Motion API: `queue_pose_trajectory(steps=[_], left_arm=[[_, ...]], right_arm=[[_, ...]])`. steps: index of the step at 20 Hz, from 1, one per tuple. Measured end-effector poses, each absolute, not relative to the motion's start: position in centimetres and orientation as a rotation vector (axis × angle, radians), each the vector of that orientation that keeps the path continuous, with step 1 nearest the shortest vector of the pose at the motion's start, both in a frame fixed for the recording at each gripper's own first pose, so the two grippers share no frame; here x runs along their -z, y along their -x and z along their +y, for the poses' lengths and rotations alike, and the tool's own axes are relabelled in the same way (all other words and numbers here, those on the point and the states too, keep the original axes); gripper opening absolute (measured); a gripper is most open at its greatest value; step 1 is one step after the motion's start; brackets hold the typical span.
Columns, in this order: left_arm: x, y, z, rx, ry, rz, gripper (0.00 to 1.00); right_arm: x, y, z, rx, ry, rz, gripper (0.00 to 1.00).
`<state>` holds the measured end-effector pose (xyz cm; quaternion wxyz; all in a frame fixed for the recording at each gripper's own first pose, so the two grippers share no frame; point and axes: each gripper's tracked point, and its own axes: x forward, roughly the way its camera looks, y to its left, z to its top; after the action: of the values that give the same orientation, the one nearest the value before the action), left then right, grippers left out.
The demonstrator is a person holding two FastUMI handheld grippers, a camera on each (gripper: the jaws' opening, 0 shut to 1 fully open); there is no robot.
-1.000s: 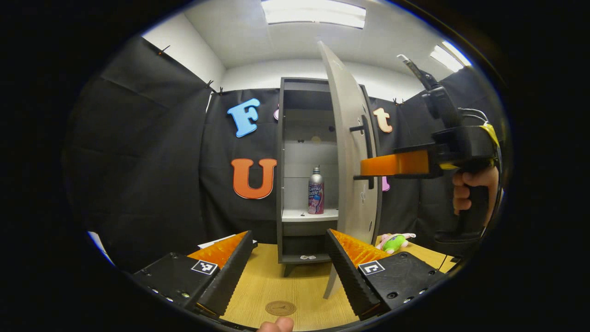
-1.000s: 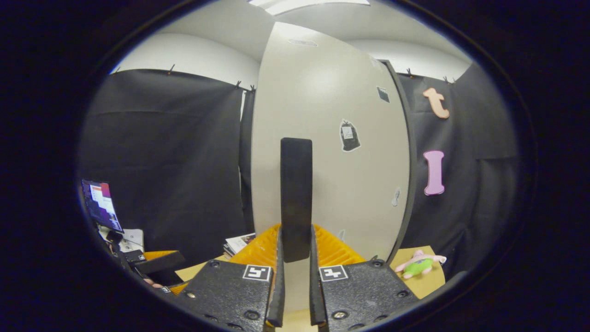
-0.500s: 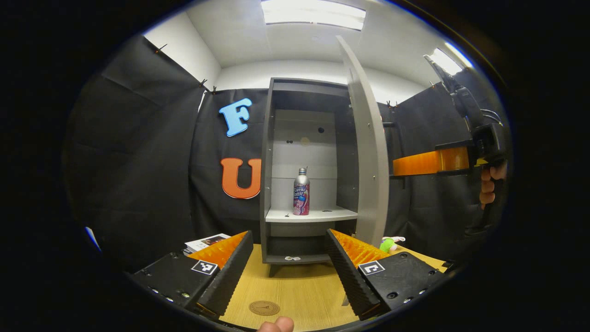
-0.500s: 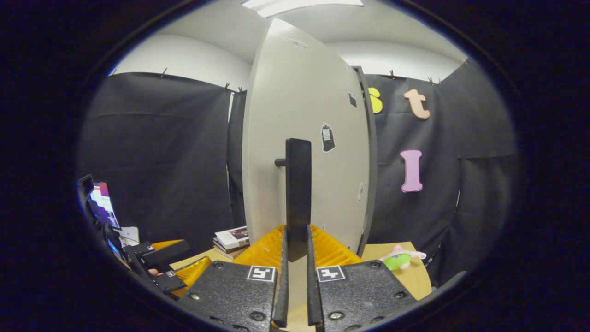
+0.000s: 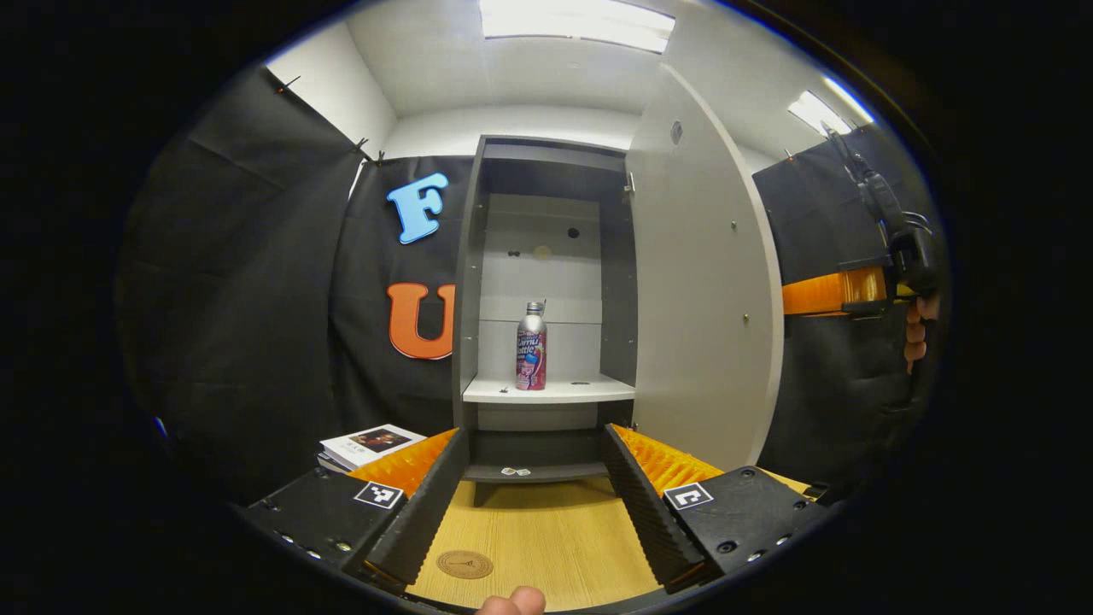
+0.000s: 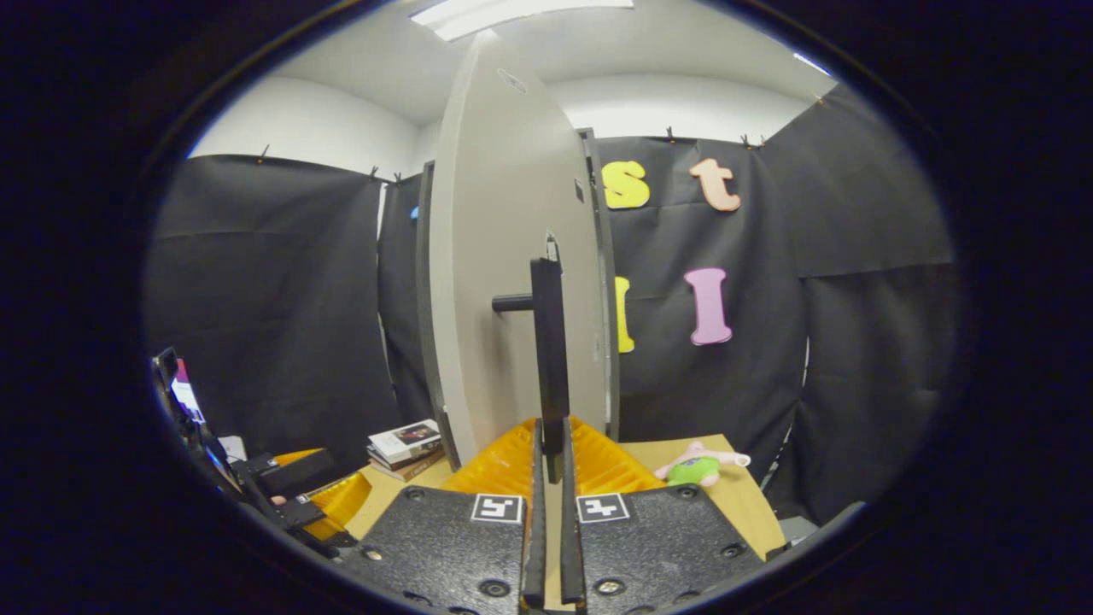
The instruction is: Open the cabinet door with the right hand, grasp the bottle in the cabinet with the left hand and place it on the coaster, then close the cabinet door with the right hand.
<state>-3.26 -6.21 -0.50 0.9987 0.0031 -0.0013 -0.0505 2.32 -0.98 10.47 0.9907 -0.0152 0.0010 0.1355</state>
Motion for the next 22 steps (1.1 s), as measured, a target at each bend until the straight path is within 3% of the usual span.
queue_pose_trajectory(steps=[4, 16, 22], left_arm=[[0.8, 3.4, -6.7, 0.110, -0.004, 0.008, 0.95], [0.9, 3.7, -6.6, 0.092, -0.008, 0.003, 0.95], [0.9, 3.7, -7.5, 0.097, -0.014, 0.001, 0.95]], right_arm=[[-10.8, -2.4, -3.0, -0.217, 0.080, -0.016, 0.05], [-10.7, -1.7, -6.9, -0.136, 0.050, -0.020, 0.05], [-10.8, -1.1, -7.4, -0.160, 0.019, -0.038, 0.05]])
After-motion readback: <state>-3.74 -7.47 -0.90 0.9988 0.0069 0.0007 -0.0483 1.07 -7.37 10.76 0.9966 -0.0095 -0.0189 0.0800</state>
